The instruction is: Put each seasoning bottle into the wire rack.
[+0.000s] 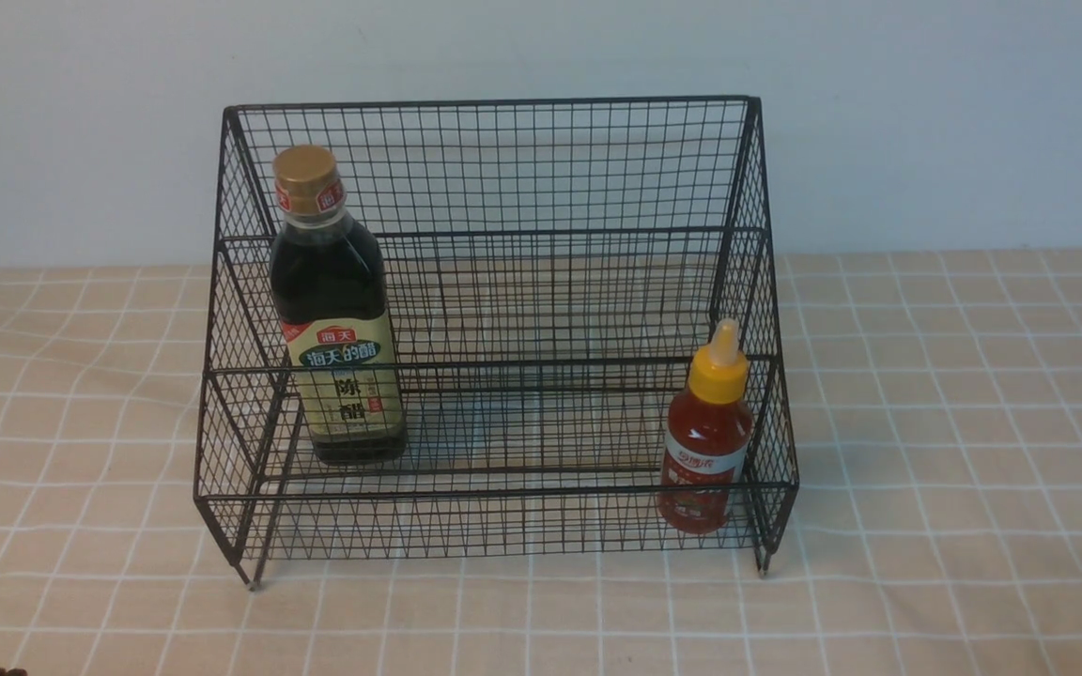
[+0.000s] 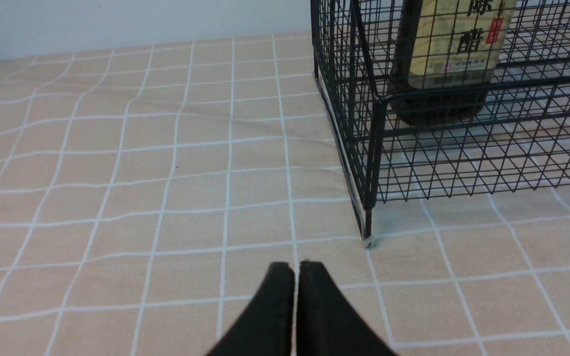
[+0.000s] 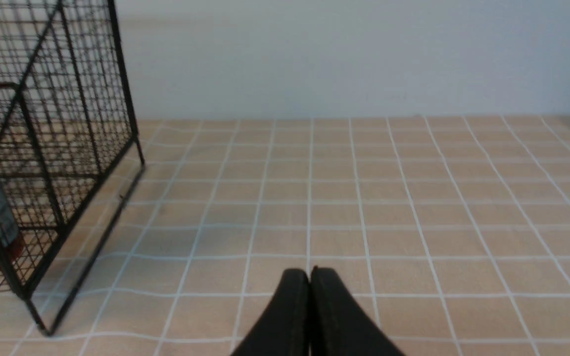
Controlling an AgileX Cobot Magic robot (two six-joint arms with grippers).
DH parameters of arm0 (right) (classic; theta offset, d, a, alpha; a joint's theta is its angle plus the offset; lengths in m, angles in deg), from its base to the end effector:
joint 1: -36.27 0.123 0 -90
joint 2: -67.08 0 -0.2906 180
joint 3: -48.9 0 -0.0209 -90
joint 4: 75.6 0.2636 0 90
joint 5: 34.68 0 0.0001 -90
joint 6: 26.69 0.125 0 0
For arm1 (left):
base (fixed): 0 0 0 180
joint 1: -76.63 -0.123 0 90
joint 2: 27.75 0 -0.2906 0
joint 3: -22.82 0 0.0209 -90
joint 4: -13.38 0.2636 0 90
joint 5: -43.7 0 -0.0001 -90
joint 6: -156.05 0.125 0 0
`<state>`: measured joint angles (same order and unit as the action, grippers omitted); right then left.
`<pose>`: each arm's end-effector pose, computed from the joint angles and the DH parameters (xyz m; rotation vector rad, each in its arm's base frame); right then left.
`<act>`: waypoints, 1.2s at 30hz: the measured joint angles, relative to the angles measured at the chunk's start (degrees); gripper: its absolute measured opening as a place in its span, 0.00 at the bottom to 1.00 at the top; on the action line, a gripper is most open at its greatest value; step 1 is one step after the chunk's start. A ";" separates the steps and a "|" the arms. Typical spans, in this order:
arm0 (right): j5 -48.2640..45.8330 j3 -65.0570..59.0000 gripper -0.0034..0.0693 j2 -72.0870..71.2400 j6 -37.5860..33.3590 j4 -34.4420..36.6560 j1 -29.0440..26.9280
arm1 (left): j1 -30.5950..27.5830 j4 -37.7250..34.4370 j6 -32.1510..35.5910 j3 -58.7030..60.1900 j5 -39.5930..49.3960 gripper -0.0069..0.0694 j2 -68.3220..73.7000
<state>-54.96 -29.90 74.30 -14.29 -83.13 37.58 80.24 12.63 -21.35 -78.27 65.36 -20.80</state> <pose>0.0932 -0.0036 0.1639 0.0966 1.8498 0.0386 0.0919 -0.0064 0.1603 0.0936 1.8743 -0.0250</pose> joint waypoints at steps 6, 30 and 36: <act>-0.67 0.11 0.03 -0.20 1.55 -0.06 -1.31 | 0.00 0.00 0.00 0.00 0.00 0.08 0.00; -0.50 0.11 0.03 -0.25 -6.00 6.82 -3.64 | 0.00 0.00 0.00 0.00 0.00 0.08 0.00; -0.54 0.11 0.03 -0.25 -6.09 6.95 -3.64 | 0.00 0.00 0.00 0.00 0.00 0.08 0.00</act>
<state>-55.50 -29.79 74.06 -20.38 -76.18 33.95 80.24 12.63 -21.35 -78.27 65.36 -20.80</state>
